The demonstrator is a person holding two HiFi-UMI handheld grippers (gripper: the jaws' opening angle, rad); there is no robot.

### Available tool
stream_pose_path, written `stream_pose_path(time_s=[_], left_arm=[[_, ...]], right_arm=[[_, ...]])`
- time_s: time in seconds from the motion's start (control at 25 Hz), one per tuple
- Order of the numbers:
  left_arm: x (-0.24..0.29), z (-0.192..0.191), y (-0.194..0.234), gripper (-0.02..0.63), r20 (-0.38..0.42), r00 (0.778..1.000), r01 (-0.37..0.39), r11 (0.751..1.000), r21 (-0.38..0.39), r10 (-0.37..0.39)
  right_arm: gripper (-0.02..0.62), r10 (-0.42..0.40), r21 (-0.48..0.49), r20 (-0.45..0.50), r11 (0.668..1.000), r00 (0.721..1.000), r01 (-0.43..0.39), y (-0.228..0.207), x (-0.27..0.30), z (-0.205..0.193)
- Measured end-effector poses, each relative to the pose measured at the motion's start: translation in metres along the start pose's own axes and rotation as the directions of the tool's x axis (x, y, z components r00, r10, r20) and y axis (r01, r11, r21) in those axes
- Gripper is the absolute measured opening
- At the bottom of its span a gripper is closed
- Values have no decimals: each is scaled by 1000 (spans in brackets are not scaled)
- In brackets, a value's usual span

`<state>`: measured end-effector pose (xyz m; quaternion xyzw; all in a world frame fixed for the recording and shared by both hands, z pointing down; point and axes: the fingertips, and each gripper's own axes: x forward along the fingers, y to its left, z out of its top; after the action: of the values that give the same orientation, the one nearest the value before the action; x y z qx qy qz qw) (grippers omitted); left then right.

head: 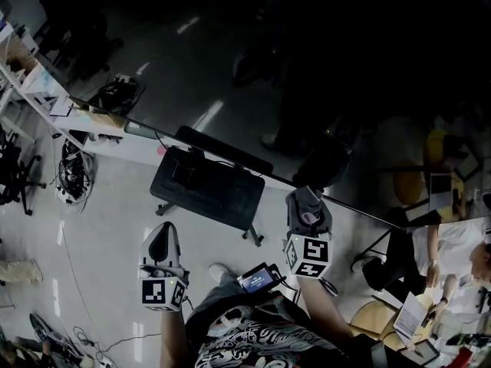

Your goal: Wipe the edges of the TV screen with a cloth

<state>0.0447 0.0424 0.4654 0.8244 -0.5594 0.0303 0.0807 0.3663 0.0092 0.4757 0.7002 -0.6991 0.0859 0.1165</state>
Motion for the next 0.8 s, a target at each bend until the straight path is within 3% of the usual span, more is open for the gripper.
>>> stream_pose_path(time_s=[0.8], left_arm=[[20,4,51,18,-6,1000,0,1000,-21,0]], right_arm=[[210,20,8,-25,1000,999,-20,50,26,14]])
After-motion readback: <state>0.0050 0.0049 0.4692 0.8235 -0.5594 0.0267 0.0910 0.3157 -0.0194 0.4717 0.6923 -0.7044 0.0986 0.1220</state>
